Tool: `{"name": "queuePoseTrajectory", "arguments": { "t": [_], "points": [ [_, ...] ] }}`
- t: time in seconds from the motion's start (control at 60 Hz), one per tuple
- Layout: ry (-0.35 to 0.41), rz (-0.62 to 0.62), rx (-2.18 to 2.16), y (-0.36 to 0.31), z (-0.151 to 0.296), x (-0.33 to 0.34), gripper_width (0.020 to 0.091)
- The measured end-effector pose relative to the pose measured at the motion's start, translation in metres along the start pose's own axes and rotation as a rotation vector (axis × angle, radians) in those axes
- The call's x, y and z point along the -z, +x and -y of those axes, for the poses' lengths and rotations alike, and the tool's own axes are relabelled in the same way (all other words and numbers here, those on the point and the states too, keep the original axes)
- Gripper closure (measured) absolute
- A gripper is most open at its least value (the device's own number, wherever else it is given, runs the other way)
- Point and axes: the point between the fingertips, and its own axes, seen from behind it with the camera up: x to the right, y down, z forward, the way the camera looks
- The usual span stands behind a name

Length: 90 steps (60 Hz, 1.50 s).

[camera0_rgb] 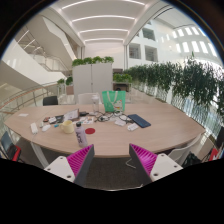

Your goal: Pour water

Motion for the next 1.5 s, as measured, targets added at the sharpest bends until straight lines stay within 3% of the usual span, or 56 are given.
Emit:
{"name": "queuePoseTrajectory", "arguments": {
  "t": [0.3, 0.567, 0.717, 0.85, 1.15, 1.2, 1.25, 1.4, 1.5],
  "points": [
    [-0.023, -0.145, -0.012, -0.026, -0.016, 0.033, 0.0309],
    [0.077, -0.031, -0.016, -0.086, -0.04, -0.003, 0.0298],
    [0.155, 0.064, 0.001, -0.141, -0.055, -0.088, 0.0299],
    [0.164, 0.112, 0.023, -0.187, -0.069, -0.192, 0.0301],
    [0.198, 0.04, 0.053, -0.204, -0.054, -0.352, 0.0294],
    [0.214, 0.039, 0.061, -0.214, -0.05, -0.365, 0.0342],
    [0.202, 0.039, 0.067, -0.215, -0.052, -0.377, 0.0543],
    [0.237, 0.046, 0.012, -0.217, -0.05, -0.385, 0.0605],
    [0.198, 0.069, 0.001, -0.222, -0.052, -0.389, 0.0626]
  ]
}}
